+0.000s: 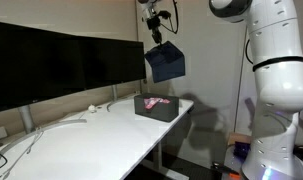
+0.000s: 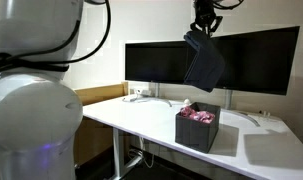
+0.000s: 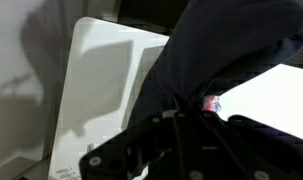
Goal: Pick up the cloths and put them in the box
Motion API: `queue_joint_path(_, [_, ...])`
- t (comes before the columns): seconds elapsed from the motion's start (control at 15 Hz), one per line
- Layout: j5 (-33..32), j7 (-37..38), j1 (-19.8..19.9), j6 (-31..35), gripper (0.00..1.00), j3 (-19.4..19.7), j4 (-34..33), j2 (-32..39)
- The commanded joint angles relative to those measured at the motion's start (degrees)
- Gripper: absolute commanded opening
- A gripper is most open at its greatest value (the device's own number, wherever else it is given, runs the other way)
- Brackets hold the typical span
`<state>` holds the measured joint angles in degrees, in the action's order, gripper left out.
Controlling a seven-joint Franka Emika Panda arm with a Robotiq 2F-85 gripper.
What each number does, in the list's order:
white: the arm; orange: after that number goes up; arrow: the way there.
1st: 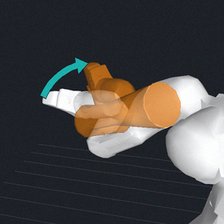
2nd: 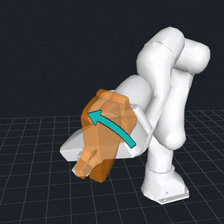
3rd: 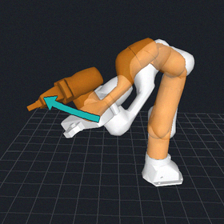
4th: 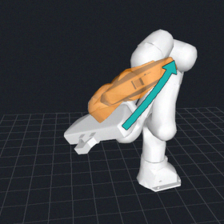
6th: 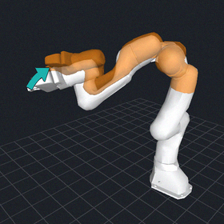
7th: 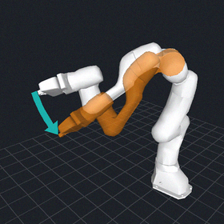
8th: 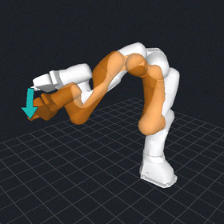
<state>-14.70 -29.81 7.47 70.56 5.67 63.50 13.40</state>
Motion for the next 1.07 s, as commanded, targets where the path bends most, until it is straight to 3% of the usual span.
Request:
queue_joint_path(0.0, [-1.7,-5.6,2.1,-5.6,0.03,0.7,-8.2,3.6])
queue_joint_path(0.07, [-1.8,-6.7,2.6,-6.5,0.03,0.9,-10.8,4.6])
queue_joint_path(0.13, [-0.3,-3.3,1.6,-3.6,0.06,0.9,-5.1,1.8])
queue_joint_path(0.53, [-0.6,-4.8,2.0,-4.9,0.03,1.2,-8.3,3.8])
queue_joint_path(1.0, [-1.3,-2.5,-2.0,-3.9,0.03,0.0,-3.2,5.5])
